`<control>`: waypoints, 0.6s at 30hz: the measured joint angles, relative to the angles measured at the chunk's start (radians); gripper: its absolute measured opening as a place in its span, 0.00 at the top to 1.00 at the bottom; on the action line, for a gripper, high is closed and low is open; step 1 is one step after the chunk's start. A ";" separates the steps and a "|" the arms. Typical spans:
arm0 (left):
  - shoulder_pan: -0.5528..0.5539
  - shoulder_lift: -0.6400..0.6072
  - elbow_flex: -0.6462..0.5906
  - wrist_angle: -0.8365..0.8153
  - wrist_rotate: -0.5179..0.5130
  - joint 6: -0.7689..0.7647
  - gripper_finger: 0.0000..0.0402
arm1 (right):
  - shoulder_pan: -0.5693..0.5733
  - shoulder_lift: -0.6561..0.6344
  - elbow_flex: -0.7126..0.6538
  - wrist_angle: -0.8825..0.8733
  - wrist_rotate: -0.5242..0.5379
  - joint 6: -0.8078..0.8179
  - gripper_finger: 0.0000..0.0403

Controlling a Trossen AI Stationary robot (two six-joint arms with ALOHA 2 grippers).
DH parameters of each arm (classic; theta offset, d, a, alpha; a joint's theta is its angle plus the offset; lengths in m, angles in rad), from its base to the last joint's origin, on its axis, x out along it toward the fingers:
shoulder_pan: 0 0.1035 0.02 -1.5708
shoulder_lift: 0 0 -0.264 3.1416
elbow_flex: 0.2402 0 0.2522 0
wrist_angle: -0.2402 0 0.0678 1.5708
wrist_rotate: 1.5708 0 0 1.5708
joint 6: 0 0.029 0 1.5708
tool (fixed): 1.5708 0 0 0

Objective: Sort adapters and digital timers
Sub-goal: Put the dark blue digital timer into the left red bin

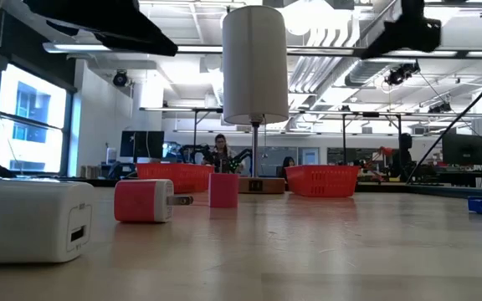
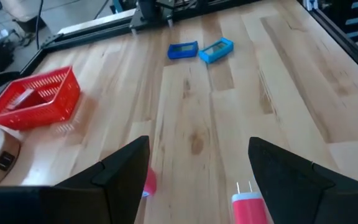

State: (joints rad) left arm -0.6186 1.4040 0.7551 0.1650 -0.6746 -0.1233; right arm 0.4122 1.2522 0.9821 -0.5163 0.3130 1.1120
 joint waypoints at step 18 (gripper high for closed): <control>-0.023 0.000 0.000 -0.060 0.011 0.030 0.34 | -0.019 0.099 0.000 -0.515 -0.182 0.358 0.06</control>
State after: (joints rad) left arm -0.6413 1.4044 0.7551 0.1055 -0.6636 -0.0937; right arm 0.3927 1.3508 0.9817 -1.0313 0.1307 1.4704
